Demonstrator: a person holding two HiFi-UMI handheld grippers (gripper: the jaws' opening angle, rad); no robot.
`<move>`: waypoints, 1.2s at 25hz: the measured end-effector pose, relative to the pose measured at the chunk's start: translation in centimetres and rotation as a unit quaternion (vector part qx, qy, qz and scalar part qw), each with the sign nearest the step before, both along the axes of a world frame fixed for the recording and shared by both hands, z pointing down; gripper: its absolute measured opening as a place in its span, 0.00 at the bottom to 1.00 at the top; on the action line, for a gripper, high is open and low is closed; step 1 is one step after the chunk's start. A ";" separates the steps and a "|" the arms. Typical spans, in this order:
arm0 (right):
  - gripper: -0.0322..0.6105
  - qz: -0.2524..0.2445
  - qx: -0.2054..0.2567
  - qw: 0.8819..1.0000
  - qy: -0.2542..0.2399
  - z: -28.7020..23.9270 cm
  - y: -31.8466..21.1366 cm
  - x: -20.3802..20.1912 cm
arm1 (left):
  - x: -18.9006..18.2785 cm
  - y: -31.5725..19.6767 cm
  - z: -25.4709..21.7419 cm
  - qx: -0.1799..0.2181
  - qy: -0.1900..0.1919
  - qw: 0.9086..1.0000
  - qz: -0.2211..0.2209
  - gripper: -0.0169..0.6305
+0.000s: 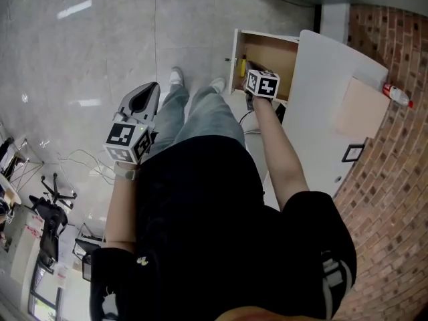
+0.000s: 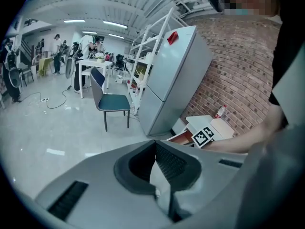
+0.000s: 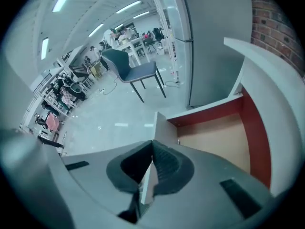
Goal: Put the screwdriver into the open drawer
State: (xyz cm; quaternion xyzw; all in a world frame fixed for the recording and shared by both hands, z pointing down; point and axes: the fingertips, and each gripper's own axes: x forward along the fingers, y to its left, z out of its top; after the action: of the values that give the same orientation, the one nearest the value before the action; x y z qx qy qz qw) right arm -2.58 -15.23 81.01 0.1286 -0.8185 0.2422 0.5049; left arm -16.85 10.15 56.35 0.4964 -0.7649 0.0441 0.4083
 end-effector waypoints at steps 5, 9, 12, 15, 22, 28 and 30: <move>0.06 -0.019 0.029 0.998 -0.057 -6.7 -0.1 -2.1 | -0.4 -1.4 -1.6 0.030 -0.018 0.999 0.021 0.03; 0.06 -0.016 0.041 0.993 -0.106 -12.6 0.3 -2.9 | -0.9 -2.0 -3.4 0.040 -0.036 0.998 0.025 0.03; 0.06 -0.019 0.059 0.988 -0.139 -16.9 0.4 -3.9 | -1.6 -3.3 -4.9 0.055 -0.055 0.996 0.039 0.03; 0.06 -0.024 0.075 0.982 -0.173 -21.2 0.9 -4.6 | -1.9 -4.7 -6.7 0.080 -0.065 0.993 0.052 0.03; 0.06 -0.028 0.131 0.962 -0.239 -30.5 1.6 -5.1 | -2.1 -6.8 -11.1 0.128 -0.087 0.984 0.083 0.03; 0.06 -0.028 0.185 0.938 -0.292 -38.0 1.9 -4.3 | -1.6 -8.0 -16.0 0.186 -0.103 0.970 0.114 0.03; 0.06 -0.026 0.190 0.931 -0.312 -40.3 2.1 -3.8 | -1.3 -8.2 -18.0 0.204 -0.115 0.965 0.121 0.03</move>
State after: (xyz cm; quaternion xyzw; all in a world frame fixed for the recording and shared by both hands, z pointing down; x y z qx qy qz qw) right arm -6.40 -13.09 40.75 0.1187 -0.9684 0.0973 0.1964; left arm -18.18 1.91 38.39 0.6495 -0.7338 -0.0074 0.1989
